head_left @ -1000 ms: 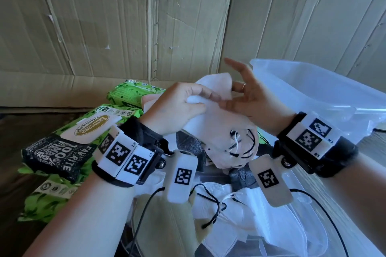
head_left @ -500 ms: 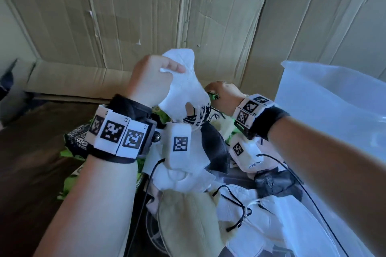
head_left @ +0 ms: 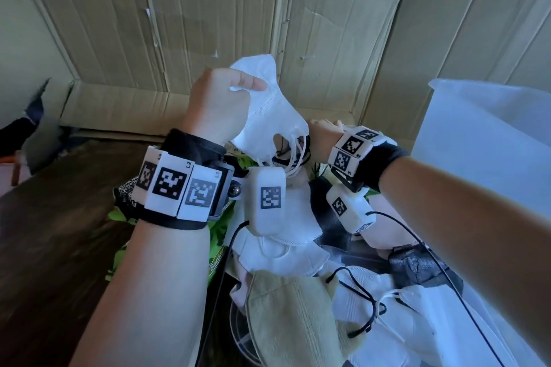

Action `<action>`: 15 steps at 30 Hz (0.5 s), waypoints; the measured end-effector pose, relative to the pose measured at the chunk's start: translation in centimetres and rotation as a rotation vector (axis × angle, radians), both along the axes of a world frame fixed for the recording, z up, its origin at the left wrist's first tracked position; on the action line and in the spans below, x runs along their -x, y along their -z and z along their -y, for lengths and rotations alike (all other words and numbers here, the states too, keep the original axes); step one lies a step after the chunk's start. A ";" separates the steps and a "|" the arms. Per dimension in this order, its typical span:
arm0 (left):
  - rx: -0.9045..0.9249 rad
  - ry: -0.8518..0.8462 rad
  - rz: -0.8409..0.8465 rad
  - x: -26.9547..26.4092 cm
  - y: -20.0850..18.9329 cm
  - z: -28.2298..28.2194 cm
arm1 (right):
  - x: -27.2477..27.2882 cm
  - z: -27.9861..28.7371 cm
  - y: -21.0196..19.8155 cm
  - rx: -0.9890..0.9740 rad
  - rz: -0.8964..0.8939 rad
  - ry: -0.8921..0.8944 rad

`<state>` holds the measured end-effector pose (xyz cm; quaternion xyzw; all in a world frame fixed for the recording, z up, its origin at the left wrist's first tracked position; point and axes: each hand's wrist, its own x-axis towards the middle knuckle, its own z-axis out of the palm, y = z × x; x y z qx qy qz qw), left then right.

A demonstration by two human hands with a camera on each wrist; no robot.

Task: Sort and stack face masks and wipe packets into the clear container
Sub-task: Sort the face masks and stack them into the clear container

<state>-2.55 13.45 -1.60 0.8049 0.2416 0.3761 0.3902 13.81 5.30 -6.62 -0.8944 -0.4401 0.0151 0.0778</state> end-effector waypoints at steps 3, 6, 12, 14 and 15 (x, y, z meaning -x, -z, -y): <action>0.007 0.009 0.009 0.3 -0.2 0.1 | 0.9 0.8 -0.5 -0.035 0.059 0.070; 0.006 0.014 0.009 0.5 -0.4 0.3 | 0.8 2.2 -1.7 -0.185 -0.161 0.098; 0.009 0.058 0.047 -0.1 -0.4 1.3 | -0.8 8.7 -4.0 -0.768 -0.289 0.222; 0.000 0.087 0.030 -0.9 -0.3 2.3 | -0.5 10.8 -4.9 -0.980 -0.302 0.256; -0.008 0.111 0.006 -1.3 -0.1 2.9 | -0.2 11.8 -5.3 -1.062 -0.309 0.234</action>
